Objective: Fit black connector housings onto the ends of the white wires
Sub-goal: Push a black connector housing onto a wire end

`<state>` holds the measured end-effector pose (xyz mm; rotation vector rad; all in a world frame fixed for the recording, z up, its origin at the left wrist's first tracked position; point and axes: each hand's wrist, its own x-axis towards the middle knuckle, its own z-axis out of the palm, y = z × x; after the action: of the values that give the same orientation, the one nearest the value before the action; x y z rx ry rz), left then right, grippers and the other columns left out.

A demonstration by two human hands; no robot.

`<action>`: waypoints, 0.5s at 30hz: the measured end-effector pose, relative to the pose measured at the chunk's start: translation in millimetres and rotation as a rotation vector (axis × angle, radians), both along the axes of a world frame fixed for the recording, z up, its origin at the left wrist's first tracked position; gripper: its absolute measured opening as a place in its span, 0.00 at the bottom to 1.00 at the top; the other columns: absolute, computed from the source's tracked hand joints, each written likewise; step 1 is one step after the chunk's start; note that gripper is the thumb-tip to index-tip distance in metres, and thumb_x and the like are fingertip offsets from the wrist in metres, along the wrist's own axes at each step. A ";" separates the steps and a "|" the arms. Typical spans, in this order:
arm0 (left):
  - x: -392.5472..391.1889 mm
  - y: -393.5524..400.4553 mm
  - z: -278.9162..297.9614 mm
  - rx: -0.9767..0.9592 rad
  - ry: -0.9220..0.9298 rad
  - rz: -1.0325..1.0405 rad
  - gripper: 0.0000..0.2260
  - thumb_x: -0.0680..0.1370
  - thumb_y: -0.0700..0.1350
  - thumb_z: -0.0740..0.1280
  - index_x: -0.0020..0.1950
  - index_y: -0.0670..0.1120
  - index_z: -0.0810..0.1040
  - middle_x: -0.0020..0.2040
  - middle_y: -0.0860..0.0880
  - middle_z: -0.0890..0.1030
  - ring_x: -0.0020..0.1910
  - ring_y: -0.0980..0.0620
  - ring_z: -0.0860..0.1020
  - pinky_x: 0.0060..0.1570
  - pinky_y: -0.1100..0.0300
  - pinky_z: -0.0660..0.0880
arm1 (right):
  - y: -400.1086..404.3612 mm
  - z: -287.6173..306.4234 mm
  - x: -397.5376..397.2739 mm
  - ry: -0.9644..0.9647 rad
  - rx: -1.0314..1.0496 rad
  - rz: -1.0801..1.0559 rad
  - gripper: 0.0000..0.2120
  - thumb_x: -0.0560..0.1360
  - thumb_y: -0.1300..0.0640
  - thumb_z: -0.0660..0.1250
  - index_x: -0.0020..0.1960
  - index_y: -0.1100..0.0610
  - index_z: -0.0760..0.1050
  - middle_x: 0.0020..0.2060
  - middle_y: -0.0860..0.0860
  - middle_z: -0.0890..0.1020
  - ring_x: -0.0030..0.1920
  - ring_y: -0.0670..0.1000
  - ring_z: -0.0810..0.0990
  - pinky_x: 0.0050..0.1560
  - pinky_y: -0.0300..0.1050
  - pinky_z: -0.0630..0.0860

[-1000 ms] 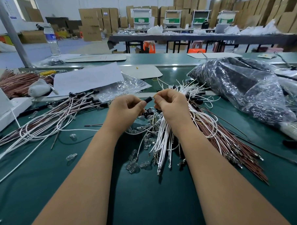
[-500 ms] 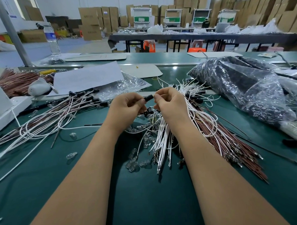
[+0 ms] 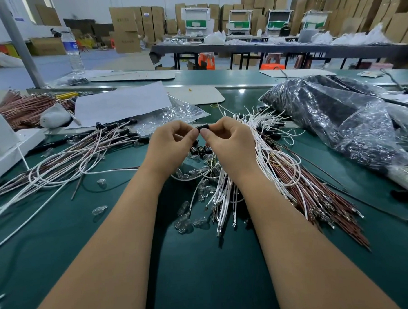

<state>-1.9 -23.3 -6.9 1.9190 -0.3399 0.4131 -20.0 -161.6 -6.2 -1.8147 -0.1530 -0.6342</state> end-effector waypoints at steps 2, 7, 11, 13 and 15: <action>0.8 -0.5 2.5 -0.006 0.020 -0.032 0.04 0.78 0.43 0.69 0.42 0.49 0.79 0.34 0.50 0.79 0.33 0.54 0.76 0.38 0.56 0.76 | -0.1 -0.2 0.6 -0.014 0.008 -0.006 0.06 0.72 0.61 0.73 0.39 0.59 0.77 0.33 0.52 0.82 0.36 0.51 0.82 0.42 0.48 0.80; -0.8 -0.5 7.9 -0.017 0.105 -0.132 0.05 0.77 0.38 0.69 0.43 0.48 0.80 0.36 0.41 0.77 0.37 0.48 0.71 0.41 0.55 0.68 | -1.0 0.5 2.0 -0.017 0.050 0.018 0.06 0.73 0.64 0.72 0.40 0.57 0.77 0.35 0.55 0.82 0.36 0.54 0.83 0.41 0.49 0.81; -0.8 4.5 7.2 -0.035 0.122 -0.180 0.08 0.77 0.37 0.68 0.43 0.49 0.81 0.36 0.40 0.76 0.37 0.47 0.71 0.42 0.53 0.67 | -2.3 0.3 4.2 0.011 0.042 0.019 0.07 0.74 0.62 0.72 0.41 0.53 0.77 0.35 0.54 0.82 0.36 0.54 0.82 0.41 0.47 0.80; 0.6 5.0 3.6 -0.056 0.087 -0.100 0.06 0.78 0.38 0.68 0.44 0.49 0.80 0.36 0.42 0.76 0.36 0.49 0.71 0.40 0.55 0.69 | -4.0 -0.4 5.7 0.028 -0.074 -0.010 0.04 0.76 0.62 0.69 0.46 0.54 0.79 0.38 0.53 0.83 0.40 0.53 0.82 0.46 0.50 0.80; 3.4 6.6 -1.0 -0.065 0.047 0.025 0.03 0.78 0.40 0.67 0.46 0.47 0.80 0.36 0.47 0.78 0.35 0.51 0.73 0.41 0.57 0.72 | -5.0 -2.0 6.0 0.024 -0.262 -0.007 0.06 0.77 0.63 0.66 0.51 0.57 0.81 0.42 0.50 0.83 0.41 0.48 0.81 0.48 0.47 0.80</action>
<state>1.5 -16.7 -7.9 1.8685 -0.2682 0.3902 -14.0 -166.6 -8.2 -2.0745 -0.2226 -0.6196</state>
